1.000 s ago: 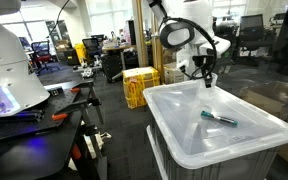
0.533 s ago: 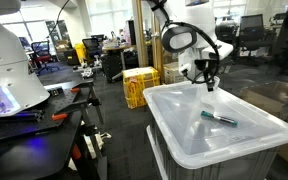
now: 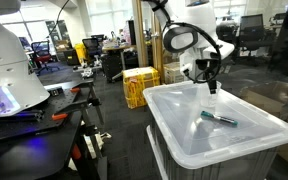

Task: Move the clear cup to the right

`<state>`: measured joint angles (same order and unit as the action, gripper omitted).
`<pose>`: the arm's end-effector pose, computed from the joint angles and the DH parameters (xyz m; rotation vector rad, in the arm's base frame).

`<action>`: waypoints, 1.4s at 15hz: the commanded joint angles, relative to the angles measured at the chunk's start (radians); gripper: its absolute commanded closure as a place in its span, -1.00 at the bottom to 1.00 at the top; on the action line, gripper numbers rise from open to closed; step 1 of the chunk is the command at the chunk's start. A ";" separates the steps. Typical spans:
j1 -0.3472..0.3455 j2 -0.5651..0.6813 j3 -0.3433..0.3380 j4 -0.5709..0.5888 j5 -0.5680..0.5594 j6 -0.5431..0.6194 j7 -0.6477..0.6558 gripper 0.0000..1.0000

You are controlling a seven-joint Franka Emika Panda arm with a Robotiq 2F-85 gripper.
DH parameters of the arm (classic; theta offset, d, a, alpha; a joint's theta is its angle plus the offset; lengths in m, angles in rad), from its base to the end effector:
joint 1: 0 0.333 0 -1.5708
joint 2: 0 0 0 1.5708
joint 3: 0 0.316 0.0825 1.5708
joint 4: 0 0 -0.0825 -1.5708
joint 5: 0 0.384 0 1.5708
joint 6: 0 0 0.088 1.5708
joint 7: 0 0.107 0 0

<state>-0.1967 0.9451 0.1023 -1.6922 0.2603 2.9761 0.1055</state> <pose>0.6734 -0.0897 0.0831 -2.8456 0.7359 -0.4916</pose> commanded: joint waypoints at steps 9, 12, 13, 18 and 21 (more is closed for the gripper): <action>0.068 -0.225 -0.018 -0.152 -0.003 0.012 0.018 -1.00; 0.109 -0.354 -0.042 -0.247 -0.025 -0.022 0.017 -1.00; 0.122 -0.402 -0.049 -0.284 -0.034 -0.032 0.015 -1.00; 0.201 -0.589 -0.121 -0.425 -0.098 -0.064 0.036 -1.00; 0.232 -0.670 -0.157 -0.487 -0.146 -0.072 0.044 -1.00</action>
<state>-0.0027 0.3870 -0.0110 -2.0848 0.1653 2.9430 0.1075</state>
